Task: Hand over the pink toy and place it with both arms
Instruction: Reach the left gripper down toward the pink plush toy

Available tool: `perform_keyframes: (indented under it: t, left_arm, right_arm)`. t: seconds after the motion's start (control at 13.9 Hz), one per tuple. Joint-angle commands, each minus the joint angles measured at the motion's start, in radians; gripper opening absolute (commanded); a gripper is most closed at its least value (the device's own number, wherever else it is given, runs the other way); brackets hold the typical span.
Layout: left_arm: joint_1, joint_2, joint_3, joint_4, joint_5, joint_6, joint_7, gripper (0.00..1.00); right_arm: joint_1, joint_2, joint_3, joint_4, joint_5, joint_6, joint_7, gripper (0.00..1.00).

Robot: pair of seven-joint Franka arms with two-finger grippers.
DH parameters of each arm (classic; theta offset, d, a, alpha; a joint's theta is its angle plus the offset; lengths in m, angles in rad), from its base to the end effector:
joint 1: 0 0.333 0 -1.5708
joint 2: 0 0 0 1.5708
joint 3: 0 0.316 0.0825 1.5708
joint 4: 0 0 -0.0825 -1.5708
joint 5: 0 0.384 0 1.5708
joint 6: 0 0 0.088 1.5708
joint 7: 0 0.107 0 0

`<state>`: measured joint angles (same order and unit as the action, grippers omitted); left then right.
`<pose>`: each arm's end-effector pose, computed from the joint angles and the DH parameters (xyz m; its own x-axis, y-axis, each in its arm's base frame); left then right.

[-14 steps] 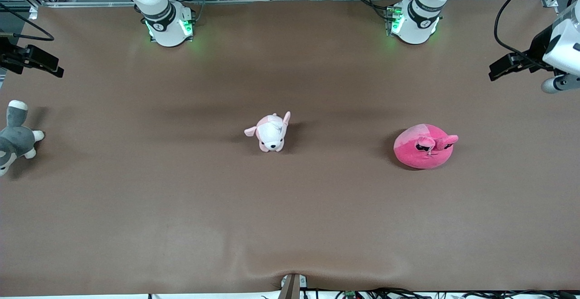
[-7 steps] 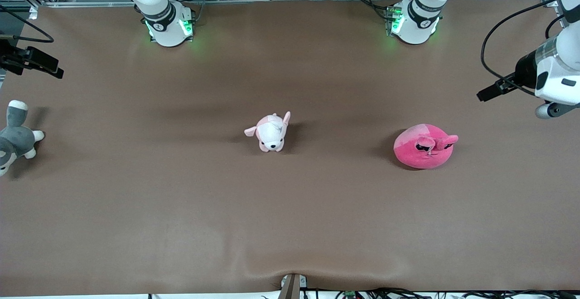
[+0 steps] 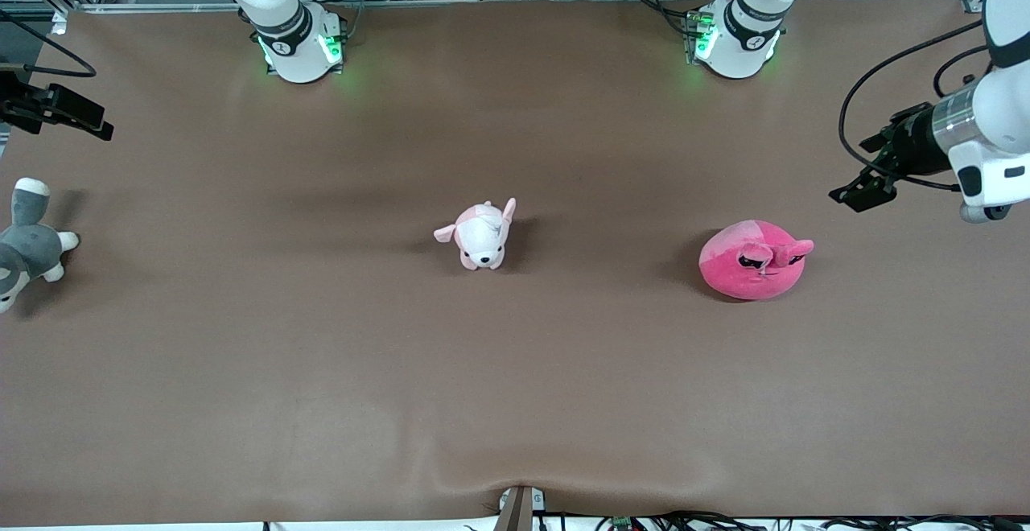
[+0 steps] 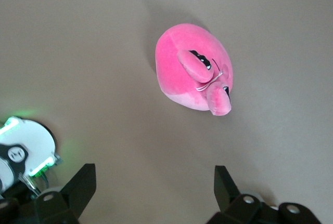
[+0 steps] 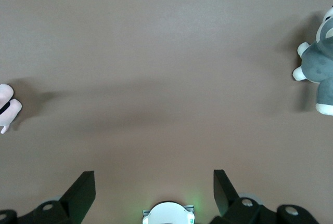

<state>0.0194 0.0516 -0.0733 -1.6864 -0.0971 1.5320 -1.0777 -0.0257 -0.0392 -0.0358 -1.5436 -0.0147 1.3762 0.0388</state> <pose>0.5540 -0.0398 0.5397 0.4955 0.8488 -0.1842 0.8431 -0.5210 -0.1329 0.5202 -0.0342 0.6424 0.9866 -0.1023 -0.1272 -0.1007 -0.9947 0.0182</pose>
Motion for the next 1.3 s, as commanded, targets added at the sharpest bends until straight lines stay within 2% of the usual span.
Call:
perform_keyframes:
  t: [0.0,0.22,0.36,0.58,0.72,0.94,1.22]
  left_arm:
    - [0.010,0.016,-0.002,0.019,-0.018,-0.004,-0.045,1.00]
    - [0.013,0.039,0.007,0.033,-0.009,-0.035,-0.065,1.00]
    - [0.039,0.046,0.004,0.031,-0.019,-0.027,-0.115,1.00]
    - [0.062,0.056,0.004,0.002,-0.026,0.025,-0.302,1.00]
    - [0.060,0.056,0.004,-0.039,-0.026,0.084,-0.434,1.00]
    - [0.056,0.048,-0.002,-0.139,-0.049,0.265,-0.624,1.00]
    - [0.054,0.054,-0.005,-0.220,-0.049,0.368,-0.651,1.00]
  right_arm:
    - [-0.026,0.010,0.011,-0.001,-0.001,0.000,0.012,1.00]
    - [-0.055,0.013,0.011,-0.004,0.002,-0.002,0.013,1.00]
    - [-0.086,0.021,0.010,-0.004,0.047,-0.003,0.013,1.00]
    - [-0.083,0.025,0.011,-0.003,0.053,-0.005,0.015,1.00]
    - [-0.083,0.027,0.013,-0.003,0.053,-0.005,0.041,1.00]
    - [-0.074,0.027,0.017,-0.003,0.055,-0.005,0.076,1.00]
    - [-0.054,0.025,0.017,-0.001,0.053,-0.005,0.118,1.00]
